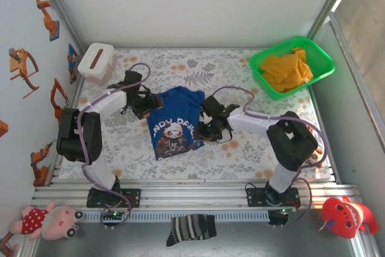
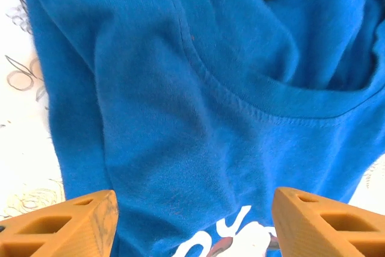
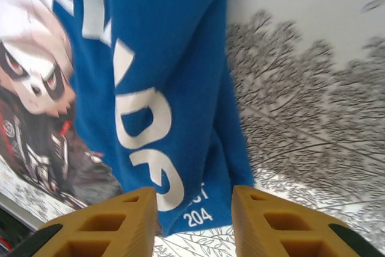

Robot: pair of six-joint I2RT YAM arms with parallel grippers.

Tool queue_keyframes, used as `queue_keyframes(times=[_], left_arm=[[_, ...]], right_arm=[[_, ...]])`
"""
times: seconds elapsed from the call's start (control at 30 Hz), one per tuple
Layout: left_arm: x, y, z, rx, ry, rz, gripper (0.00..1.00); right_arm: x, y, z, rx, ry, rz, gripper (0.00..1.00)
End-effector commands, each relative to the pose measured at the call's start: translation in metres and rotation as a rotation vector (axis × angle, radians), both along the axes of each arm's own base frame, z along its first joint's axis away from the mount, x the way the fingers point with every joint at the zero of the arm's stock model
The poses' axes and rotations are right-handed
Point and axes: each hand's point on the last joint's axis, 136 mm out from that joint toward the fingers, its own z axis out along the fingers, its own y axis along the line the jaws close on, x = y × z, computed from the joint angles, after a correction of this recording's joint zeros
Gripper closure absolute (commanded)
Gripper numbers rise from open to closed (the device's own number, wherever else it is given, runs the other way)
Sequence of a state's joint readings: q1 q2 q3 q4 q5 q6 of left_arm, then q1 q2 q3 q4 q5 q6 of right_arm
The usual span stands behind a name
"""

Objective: Fold the inside-out t-shirt

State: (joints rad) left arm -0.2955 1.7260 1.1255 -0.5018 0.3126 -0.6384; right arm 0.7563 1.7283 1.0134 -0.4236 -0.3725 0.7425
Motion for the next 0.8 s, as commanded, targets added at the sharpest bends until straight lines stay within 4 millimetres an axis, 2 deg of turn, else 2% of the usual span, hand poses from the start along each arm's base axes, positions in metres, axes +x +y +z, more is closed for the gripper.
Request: queue_keyframes(times=[0.0,0.03,0.1,0.2,0.27,0.3,0.33,0.4,0.5,0.63,0.77], left_arm=[[-0.009,0.001,-0.016,0.049,0.036,0.015,0.36],[-0.01,0.001,-0.019,0.053,0.042,0.015,0.37],[-0.011,0.006,-0.025,0.081,0.05,0.013,0.37],[-0.002,0.015,-0.02,0.109,0.029,0.005,0.37],[0.008,0.021,-0.007,0.105,0.0,0.005,0.37],[0.011,0.023,0.003,0.099,-0.018,0.006,0.36],[0.014,0.025,0.013,0.097,-0.039,0.006,0.36],[0.014,0.022,0.032,0.084,-0.073,-0.006,0.35],[-0.003,0.012,0.05,0.05,-0.085,-0.028,0.34],[-0.04,-0.006,0.058,0.015,-0.081,-0.048,0.33],[-0.077,-0.027,0.055,0.002,-0.072,-0.077,0.32]], right_arm=[[-0.01,0.011,-0.008,0.004,-0.006,-0.002,0.91],[-0.015,0.013,-0.011,0.007,-0.005,-0.009,1.0],[-0.024,0.013,-0.014,0.009,0.003,-0.023,1.0],[-0.038,0.015,-0.005,0.039,0.006,-0.018,0.98],[-0.035,0.007,0.008,0.022,-0.035,-0.006,0.75],[-0.026,0.0,0.019,0.002,-0.066,-0.006,0.67],[-0.015,-0.009,0.03,-0.014,-0.097,-0.008,0.65],[0.014,-0.029,0.045,-0.03,-0.133,-0.056,0.64],[0.066,-0.055,0.059,-0.003,-0.156,-0.167,0.63],[0.121,-0.064,0.058,0.001,-0.166,-0.196,0.64],[0.15,-0.059,0.043,-0.02,-0.139,-0.186,0.63]])
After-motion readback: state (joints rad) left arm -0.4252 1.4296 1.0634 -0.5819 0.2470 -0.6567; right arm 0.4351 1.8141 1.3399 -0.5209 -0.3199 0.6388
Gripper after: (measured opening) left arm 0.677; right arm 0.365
